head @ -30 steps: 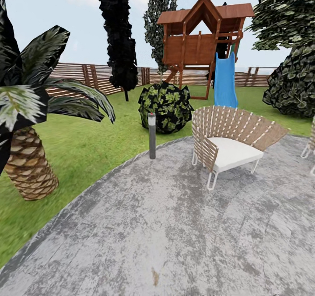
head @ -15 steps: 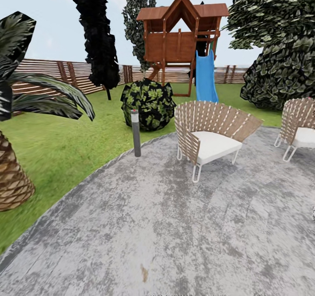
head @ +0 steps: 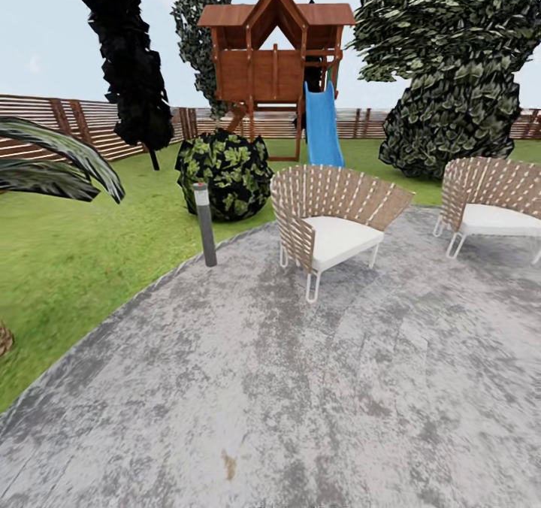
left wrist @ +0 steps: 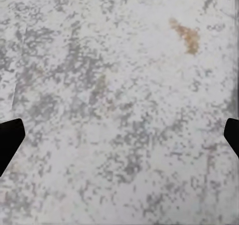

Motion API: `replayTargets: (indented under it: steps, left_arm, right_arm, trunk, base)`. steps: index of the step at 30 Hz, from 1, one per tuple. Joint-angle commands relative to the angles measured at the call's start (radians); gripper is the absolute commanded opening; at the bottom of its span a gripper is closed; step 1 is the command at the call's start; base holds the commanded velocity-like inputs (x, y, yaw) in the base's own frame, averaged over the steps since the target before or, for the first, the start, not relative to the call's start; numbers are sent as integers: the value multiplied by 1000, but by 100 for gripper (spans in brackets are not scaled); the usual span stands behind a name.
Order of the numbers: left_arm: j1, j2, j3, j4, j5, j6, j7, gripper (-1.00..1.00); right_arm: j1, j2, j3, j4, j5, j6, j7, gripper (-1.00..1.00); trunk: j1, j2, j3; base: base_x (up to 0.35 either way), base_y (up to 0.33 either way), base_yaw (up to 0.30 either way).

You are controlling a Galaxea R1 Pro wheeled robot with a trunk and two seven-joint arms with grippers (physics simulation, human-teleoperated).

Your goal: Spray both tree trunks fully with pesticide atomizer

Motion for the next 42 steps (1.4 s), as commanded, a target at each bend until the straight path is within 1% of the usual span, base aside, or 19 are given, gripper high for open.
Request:
replayTargets:
  steps: [1,11,18,27,34,42]
  left_arm:
    - [0,0,0,0,0,0,0,100]
    - [0,0,0,0,0,0,0,100]
    - [0,-1,0,0,-1,0,0,100]
    - [0,-1,0,0,-2,0,0,100]
    - [0,0,0,0,-2,0,0,100]
    - [0,1,0,0,-2,0,0,100]
  right_arm:
    - [0,0,0,0,0,0,0,100]
    - [0,0,0,0,0,0,0,100]
    - [0,0,-1,-1,-1,1,0,100]
    - [0,-1,-4,-7,-2,1,-2,100]
    - [0,-2,-5,-6,-2,2,-1,100]
    - [0,-3,-5,-6,-2,2,-1,100]
  trunk:
    - [4,-7,-4]
    - [42,-77,-43]
    - [42,-77,-48]
    - [42,-77,-59]
    - [42,-77,-64]
    - [42,-77,-65]
  base:
    - [0,0,-245]
    - [0,0,-245]
    - [0,0,-237]
    - [0,0,-138]
    - [0,0,-258]
    - [0,0,-289]
